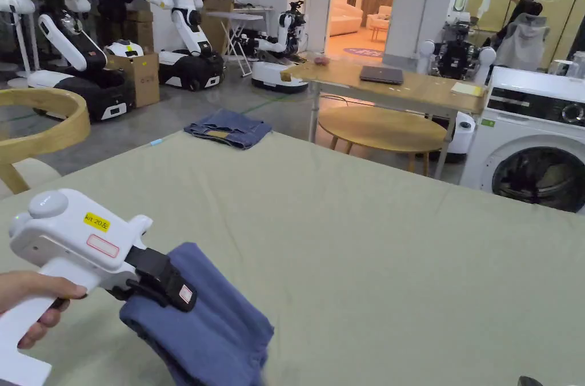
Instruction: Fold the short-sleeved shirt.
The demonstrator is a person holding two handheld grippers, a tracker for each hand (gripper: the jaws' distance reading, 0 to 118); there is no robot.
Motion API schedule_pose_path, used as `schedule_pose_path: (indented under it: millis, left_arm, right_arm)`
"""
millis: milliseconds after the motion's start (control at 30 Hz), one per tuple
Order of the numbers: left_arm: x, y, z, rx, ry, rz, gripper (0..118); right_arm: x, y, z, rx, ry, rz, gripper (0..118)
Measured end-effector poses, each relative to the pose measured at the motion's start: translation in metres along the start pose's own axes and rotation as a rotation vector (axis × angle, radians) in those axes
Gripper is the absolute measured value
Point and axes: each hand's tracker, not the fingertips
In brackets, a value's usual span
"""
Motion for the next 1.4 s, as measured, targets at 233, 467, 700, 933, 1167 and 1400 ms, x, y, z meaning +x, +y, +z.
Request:
schedule_pose_path:
  millis: [233, 467, 700, 933, 1167, 1400]
  left_arm:
    - [-0.062, 0.029, 0.067, 0.055, 0.169, 0.116, 19]
    - [-0.098, 0.039, 0.078, 0.012, 0.394, 0.144, 19]
    - [-0.115, 0.036, 0.064, 0.013, 0.458, 0.147, 23]
    - [-0.097, 0.041, 0.088, 0.091, 0.629, 0.082, 57]
    - [-0.064, 0.037, 0.100, 0.207, 0.622, 0.003, 57]
    - [-0.024, 0.006, 0.023, 0.232, 0.479, -0.144, 57]
  right_arm:
    - [0.002, -0.008, -0.004, -0.045, -0.005, 0.003, 0]
    - [0.006, -0.011, -0.006, -0.074, -0.032, 0.012, 0]
    - [0.001, -0.012, -0.010, -0.087, -0.021, 0.004, 0]
    - [-0.003, -0.009, -0.010, -0.078, -0.007, 0.004, 0]
    - [-0.001, -0.009, -0.008, -0.075, -0.002, -0.007, 0]
    - [0.006, -0.009, -0.001, -0.062, -0.010, -0.032, 0]
